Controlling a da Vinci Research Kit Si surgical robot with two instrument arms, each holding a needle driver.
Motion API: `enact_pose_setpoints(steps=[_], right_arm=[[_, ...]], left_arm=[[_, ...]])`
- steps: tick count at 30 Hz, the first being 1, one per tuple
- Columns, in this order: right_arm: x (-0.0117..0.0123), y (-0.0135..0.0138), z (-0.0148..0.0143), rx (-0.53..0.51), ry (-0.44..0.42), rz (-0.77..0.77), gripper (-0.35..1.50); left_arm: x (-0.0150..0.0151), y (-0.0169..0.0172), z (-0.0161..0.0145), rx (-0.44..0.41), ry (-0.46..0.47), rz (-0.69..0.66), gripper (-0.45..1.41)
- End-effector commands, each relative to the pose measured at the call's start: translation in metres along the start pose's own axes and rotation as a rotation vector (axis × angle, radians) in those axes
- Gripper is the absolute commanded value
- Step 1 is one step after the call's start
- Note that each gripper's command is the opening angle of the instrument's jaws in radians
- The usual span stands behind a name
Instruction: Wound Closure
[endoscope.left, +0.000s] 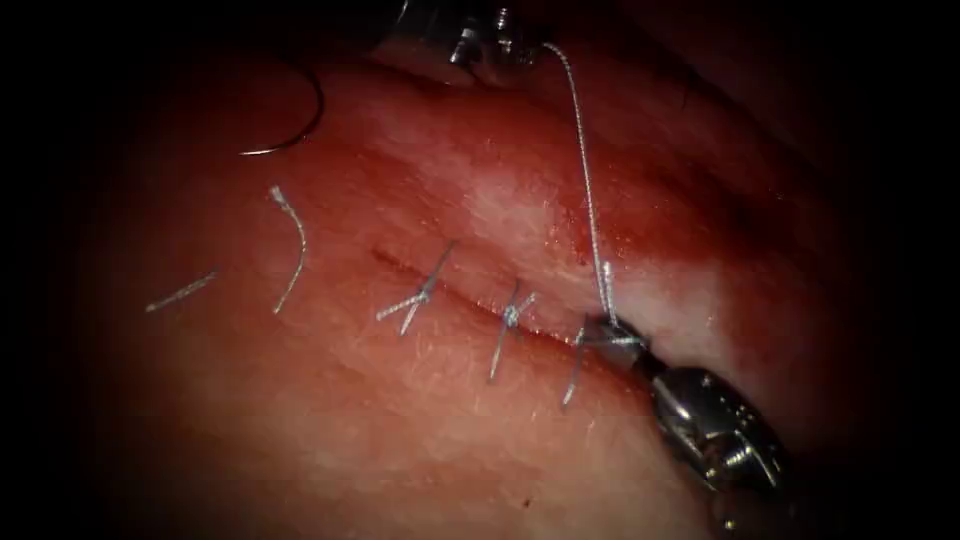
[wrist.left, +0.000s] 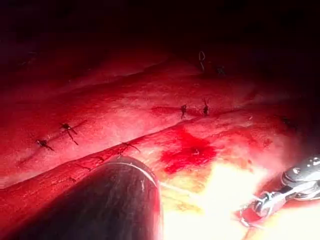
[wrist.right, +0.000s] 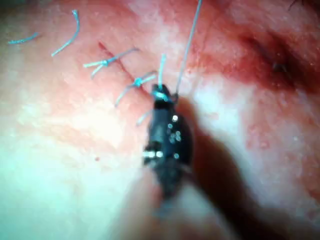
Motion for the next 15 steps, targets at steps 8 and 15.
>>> enact_pose_setpoints(steps=[8,15], right_arm=[[-0.0021,-0.0025,-0.0005,0.085,-0.039,-0.043,-0.35],[-0.0023,-0.0034,-0.0005,0.158,-0.029,-0.199,-0.35]], left_arm=[[-0.0002,-0.0019,0.0019,0.0,-0.004,-0.011,-0.45],[-0.0008,-0.0035,0.0033,0.02,-0.008,-0.019,-0.45]])
